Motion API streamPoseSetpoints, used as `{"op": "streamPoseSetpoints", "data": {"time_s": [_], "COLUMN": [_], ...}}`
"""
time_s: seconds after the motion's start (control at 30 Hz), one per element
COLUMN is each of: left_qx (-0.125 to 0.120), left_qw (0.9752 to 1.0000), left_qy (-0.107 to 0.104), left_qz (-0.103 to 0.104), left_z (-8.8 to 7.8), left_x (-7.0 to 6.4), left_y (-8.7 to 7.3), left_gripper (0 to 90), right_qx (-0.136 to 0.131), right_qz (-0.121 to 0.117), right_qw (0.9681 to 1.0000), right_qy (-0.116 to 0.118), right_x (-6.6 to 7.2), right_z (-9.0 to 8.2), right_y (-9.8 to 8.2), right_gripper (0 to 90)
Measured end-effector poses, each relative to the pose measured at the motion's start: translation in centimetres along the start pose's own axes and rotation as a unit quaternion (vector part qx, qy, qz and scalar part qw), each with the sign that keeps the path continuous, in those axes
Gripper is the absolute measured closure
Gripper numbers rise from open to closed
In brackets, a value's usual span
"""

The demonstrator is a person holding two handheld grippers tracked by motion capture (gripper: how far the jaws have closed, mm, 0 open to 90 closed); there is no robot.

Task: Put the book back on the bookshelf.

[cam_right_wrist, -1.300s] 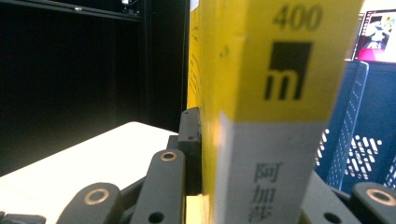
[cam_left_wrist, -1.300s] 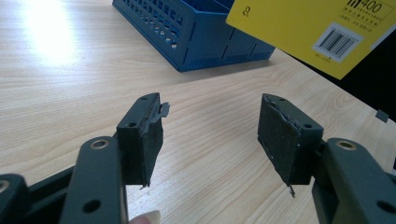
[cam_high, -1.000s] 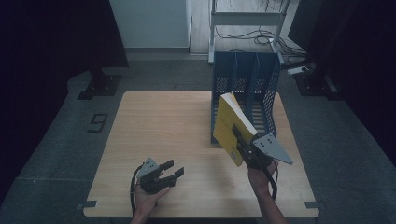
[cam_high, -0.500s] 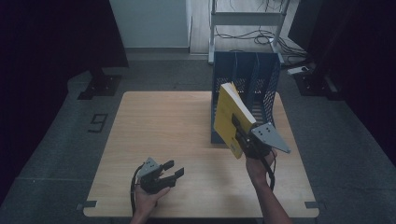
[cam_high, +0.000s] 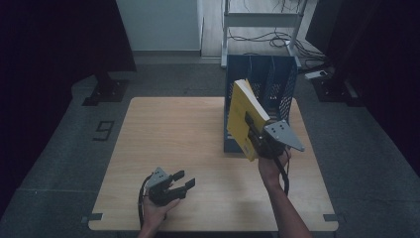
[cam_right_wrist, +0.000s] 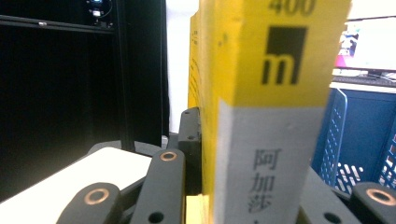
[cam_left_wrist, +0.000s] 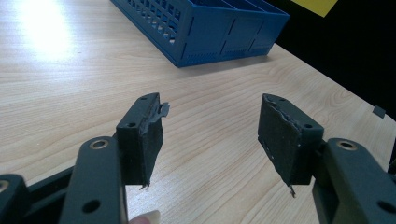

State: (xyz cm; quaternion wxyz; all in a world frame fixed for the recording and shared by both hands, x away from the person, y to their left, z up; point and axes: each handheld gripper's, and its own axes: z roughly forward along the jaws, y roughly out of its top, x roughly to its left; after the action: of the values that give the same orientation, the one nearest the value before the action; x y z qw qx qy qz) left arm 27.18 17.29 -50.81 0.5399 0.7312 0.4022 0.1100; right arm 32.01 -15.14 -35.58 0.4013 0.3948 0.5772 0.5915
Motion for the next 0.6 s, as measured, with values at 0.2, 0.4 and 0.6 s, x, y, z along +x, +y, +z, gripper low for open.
{"op": "streamPoseSetpoints", "data": {"time_s": [0.2,0.4,0.6], "left_qx": [0.000,0.001,0.001], "left_qw": [1.0000,1.0000,1.0000], "left_qy": [0.000,0.000,0.000], "left_qz": [0.000,0.001,0.001], "left_z": [-0.1,-0.1,-0.1], "left_x": [0.0,0.1,0.1], "left_y": [0.0,0.1,0.1], "left_gripper": [40.3,40.3,40.4], "right_qx": [0.003,0.008,0.009], "right_qz": [0.002,-0.004,0.003], "right_qw": [1.0000,0.9999,0.9998], "right_qy": [-0.007,-0.013,-0.020], "right_x": [-0.1,-0.1,-0.5], "right_z": [0.7,1.4,1.9], "right_y": [0.0,0.1,0.2], "right_gripper": [74.8,74.7,74.8]}}
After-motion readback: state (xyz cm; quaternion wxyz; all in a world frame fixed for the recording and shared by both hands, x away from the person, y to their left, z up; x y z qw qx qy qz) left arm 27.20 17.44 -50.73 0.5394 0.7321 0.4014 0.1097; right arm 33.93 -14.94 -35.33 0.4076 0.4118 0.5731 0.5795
